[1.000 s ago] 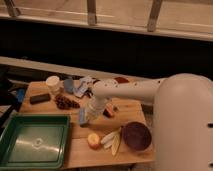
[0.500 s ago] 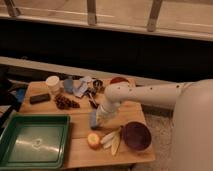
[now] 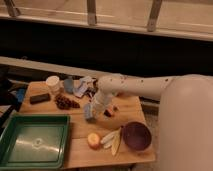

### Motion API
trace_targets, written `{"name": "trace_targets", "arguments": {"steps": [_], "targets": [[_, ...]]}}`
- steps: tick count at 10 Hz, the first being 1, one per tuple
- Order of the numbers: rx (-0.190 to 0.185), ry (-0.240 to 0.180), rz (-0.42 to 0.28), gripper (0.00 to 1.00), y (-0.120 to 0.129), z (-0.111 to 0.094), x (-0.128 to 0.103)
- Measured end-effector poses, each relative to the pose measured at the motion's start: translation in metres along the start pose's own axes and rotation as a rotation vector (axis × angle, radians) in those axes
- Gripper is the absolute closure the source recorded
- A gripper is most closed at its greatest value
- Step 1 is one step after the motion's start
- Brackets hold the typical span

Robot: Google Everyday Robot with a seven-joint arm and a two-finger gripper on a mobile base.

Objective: Wipe table surface with sponge

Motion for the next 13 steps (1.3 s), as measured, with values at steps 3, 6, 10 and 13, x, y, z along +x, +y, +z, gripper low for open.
{"name": "trace_targets", "arguments": {"steps": [3,6,10,13], "targets": [[-0.002,0.026,-0.047,1.00,0.027,0.013,0.005],[0.027,0.062,-0.039,1.00,0.023,0.017,0.041],[0.062,0.060,0.017,1.00,-0.024,-0.002,0.058],[0.047,0.045,-0.005,1.00,-0.026,-0.008,0.032]]}}
